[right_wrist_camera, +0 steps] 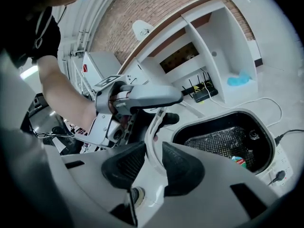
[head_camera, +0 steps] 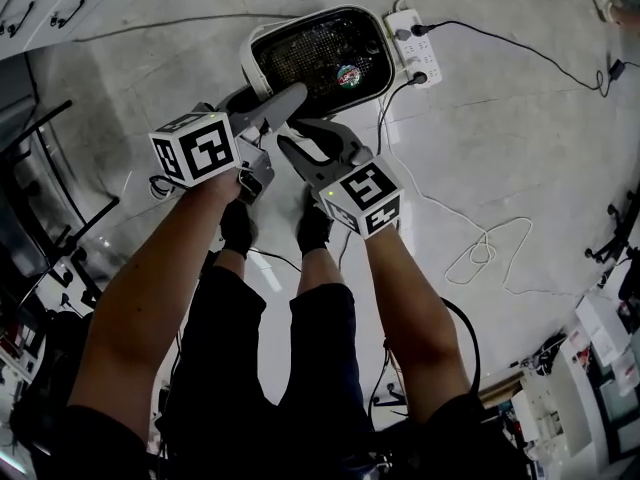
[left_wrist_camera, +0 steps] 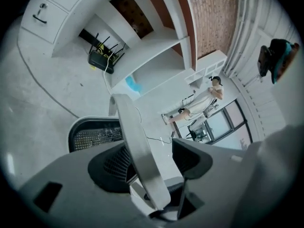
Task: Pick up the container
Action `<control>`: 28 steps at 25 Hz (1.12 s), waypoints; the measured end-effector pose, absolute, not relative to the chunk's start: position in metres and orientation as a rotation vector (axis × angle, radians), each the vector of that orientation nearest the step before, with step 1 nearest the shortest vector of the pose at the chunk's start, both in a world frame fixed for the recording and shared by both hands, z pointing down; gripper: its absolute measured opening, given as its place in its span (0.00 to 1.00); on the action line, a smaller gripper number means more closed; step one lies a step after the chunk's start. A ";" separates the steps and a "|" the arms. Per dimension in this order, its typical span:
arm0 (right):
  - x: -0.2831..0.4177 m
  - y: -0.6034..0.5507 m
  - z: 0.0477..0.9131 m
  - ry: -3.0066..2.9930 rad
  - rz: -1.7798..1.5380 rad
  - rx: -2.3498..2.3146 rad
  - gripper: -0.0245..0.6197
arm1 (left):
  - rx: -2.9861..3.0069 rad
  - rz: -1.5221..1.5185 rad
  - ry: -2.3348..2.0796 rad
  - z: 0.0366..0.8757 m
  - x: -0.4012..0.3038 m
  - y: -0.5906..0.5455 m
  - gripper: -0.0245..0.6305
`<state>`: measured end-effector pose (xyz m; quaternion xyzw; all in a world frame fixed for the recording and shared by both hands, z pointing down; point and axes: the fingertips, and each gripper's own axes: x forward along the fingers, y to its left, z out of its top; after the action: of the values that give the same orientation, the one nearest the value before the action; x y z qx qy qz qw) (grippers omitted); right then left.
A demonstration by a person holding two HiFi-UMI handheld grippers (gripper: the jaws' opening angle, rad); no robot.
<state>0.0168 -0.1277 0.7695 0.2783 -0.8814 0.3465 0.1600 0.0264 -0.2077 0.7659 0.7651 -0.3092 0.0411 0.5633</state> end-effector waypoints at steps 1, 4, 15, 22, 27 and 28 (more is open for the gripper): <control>0.019 -0.128 0.768 -2.521 0.994 0.803 0.20 | 1.797 0.079 -0.715 0.765 0.032 -0.213 0.46; 0.028 -0.133 0.764 -2.531 1.023 0.848 0.21 | 1.804 0.068 -0.708 0.760 0.045 -0.223 0.45; 0.064 -0.138 0.752 -2.499 1.082 0.948 0.24 | 1.739 0.032 -0.713 0.756 0.067 -0.233 0.16; 0.077 -0.127 0.722 -2.507 1.120 0.946 0.26 | 1.717 0.025 -0.674 0.728 0.071 -0.217 0.10; 0.086 -0.132 0.676 -2.548 1.139 1.030 0.26 | 1.776 0.075 -0.636 0.693 0.051 -0.198 0.09; 0.086 -0.132 0.666 -2.556 1.130 1.034 0.26 | 1.787 0.084 -0.630 0.684 0.045 -0.194 0.09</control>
<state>0.0856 -0.1320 0.6657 0.3459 -0.8550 0.3780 0.0809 0.0445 -0.1941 0.6844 0.7654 -0.2697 0.0359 0.5832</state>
